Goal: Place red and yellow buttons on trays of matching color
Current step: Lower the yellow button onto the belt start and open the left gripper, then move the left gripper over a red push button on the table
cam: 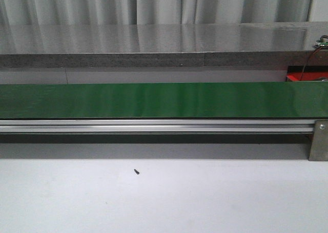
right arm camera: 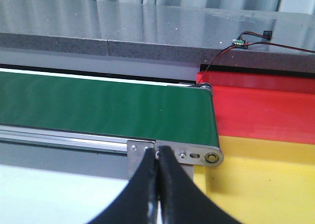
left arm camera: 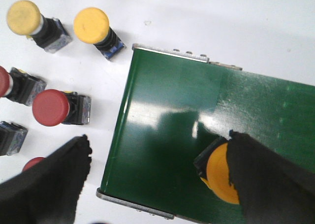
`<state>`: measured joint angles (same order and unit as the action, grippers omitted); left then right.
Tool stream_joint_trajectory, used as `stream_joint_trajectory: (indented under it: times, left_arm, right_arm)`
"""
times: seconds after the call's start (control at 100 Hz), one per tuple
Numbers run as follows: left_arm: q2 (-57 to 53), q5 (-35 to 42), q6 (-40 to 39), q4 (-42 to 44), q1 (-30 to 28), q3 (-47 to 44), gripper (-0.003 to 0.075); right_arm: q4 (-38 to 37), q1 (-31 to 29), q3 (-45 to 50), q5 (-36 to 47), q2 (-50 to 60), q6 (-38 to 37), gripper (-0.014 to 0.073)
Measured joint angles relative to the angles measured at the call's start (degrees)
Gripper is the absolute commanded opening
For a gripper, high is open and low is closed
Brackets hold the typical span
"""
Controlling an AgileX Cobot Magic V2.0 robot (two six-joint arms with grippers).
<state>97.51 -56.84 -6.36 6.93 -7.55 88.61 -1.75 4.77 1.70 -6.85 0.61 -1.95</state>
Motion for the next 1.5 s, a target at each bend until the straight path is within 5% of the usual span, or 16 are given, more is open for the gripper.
stream_joint_trajectory:
  times: [0.34, 0.87, 1.14, 1.5]
  left_arm:
    - [-6.91, -0.78, -0.81, 0.00, -3.15, -0.39, 0.0558]
    - [-9.89, 4.00, -8.79, 11.45, -20.18, -19.23, 0.0558]
    - [-9.12, 10.40, -10.29, 10.35, -28.33, -22.20, 0.0558]
    - [0.92, 14.29, -10.40, 7.46, -29.43, -22.20, 0.0558]
  right_arm:
    - [0.00, 0.00, 0.00, 0.00, 0.00, 0.00, -0.0066]
    - [0.00, 0.00, 0.00, 0.00, 0.00, 0.00, -0.0066]
    - [0.00, 0.00, 0.00, 0.00, 0.00, 0.00, -0.0066]
    - [0.00, 0.00, 0.00, 0.00, 0.00, 0.00, -0.0066]
